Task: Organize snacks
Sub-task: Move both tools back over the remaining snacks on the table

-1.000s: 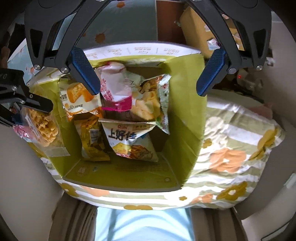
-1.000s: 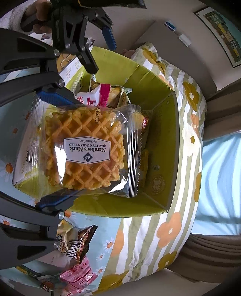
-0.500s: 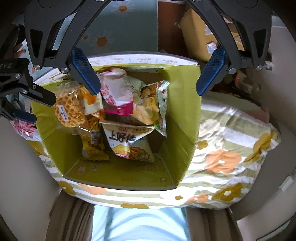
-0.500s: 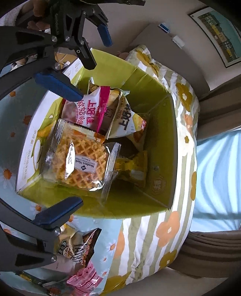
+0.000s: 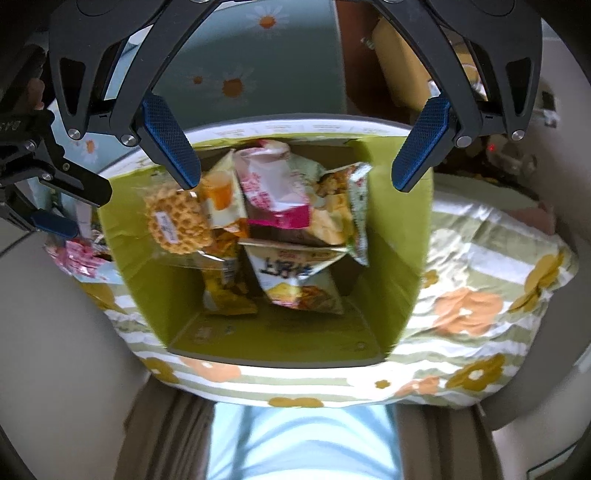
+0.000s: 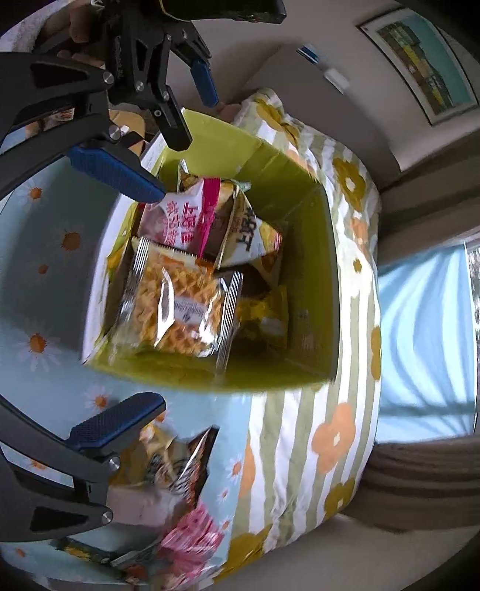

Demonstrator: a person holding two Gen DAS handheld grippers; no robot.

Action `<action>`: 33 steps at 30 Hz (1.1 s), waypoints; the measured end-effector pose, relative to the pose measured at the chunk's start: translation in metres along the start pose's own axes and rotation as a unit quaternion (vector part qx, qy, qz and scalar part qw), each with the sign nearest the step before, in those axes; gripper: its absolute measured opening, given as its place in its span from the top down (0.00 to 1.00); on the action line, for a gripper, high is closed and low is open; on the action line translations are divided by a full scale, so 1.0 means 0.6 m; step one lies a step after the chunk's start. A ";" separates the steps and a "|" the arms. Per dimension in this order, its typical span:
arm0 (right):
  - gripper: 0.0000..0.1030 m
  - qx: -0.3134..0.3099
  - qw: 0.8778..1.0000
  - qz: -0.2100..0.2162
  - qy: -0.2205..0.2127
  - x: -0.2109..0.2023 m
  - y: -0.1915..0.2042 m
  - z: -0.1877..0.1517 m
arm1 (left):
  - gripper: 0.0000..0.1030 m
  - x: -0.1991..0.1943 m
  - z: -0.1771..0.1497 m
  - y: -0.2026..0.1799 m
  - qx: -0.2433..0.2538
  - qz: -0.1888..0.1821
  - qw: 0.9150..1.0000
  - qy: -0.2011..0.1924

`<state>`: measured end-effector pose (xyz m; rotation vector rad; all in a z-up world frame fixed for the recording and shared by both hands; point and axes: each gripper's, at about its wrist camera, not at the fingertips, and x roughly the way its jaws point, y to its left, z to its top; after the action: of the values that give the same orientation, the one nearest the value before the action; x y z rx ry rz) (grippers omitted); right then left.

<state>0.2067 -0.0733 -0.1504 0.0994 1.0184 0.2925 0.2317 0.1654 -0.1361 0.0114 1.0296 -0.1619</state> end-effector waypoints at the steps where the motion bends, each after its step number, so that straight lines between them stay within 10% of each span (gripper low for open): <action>1: 0.01 0.009 1.000 -0.003 -0.004 -0.008 -0.008 -0.005 | 0.00 -0.001 0.001 -0.007 0.006 -0.006 1.000 -0.002; 17: 0.01 0.075 0.994 -0.070 -0.042 -0.148 -0.224 -0.044 | 0.00 -0.003 0.030 -0.191 0.042 -0.039 0.998 -0.021; 33: 0.01 0.017 0.999 -0.034 0.038 -0.132 -0.472 -0.034 | 0.00 0.093 0.038 -0.517 0.041 -0.002 0.999 0.000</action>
<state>0.2057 -0.3681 -0.1573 0.0838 1.1007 0.2188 0.2360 -0.1502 -0.1516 0.0839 1.0234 -0.2068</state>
